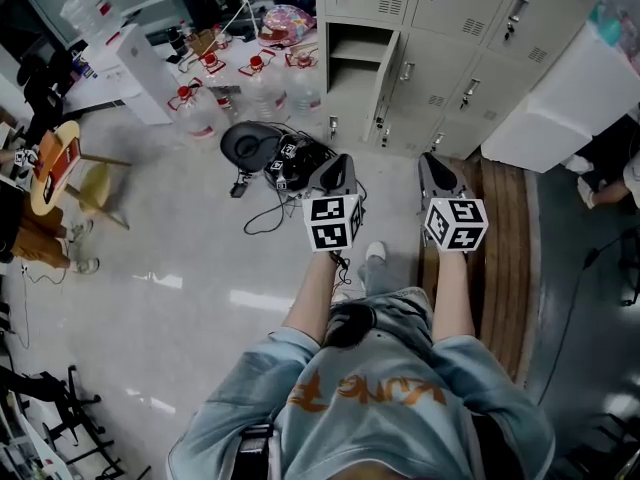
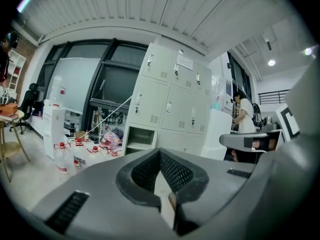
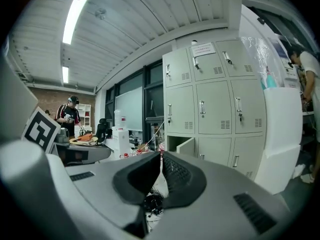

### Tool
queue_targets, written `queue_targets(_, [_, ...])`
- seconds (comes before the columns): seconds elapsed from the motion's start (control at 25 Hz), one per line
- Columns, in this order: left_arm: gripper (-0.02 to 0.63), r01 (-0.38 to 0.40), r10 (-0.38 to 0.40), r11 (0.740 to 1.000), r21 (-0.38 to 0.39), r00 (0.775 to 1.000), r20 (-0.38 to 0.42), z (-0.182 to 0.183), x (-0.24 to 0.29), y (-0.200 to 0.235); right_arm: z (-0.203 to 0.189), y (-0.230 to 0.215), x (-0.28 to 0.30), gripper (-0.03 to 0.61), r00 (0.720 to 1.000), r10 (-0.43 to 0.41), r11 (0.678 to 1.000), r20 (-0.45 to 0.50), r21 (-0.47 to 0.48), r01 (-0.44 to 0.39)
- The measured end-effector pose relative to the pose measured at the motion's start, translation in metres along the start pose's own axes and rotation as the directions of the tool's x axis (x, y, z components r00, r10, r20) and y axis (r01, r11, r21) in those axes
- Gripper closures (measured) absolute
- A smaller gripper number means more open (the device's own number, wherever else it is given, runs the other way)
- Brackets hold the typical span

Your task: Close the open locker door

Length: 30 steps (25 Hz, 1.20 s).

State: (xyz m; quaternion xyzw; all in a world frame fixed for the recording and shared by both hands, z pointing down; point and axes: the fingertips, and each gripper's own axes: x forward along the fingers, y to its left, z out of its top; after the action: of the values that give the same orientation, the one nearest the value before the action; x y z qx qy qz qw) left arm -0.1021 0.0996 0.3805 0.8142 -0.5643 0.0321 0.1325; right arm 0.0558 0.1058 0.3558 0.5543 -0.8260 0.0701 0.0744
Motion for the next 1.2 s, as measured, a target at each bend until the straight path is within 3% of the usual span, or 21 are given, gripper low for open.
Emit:
queue_targets(0.36, [0.592, -0.023, 0.023, 1.000, 0.002, 1.000, 0.004, -0.003, 0.036, 0.028, 0.002, -0.012, 0.044, 0.546, 1.000, 0.014, 1.000, 0.021, -0.011, -0.014])
queue_targets(0.72, [0.592, 0.010, -0.008, 0.999, 0.049, 0.999, -0.031, 0.013, 0.114, 0.030, -0.007, -0.057, 0.110, 0.545, 1.000, 0.008, 0.998, 0.005, 0.054, -0.008])
queue_targets(1.0, [0.592, 0.059, -0.049, 0.993, 0.099, 0.993, -0.108, -0.013, 0.212, -0.009, -0.029, -0.156, 0.156, 0.546, 0.996, -0.065, 0.993, -0.062, 0.096, 0.070])
queue_targets(1.2, [0.592, 0.048, -0.034, 0.996, 0.076, 0.983, -0.181, -0.031, 0.275, -0.016, -0.043, -0.200, 0.207, 0.546, 0.993, -0.039, 0.991, -0.115, 0.121, 0.053])
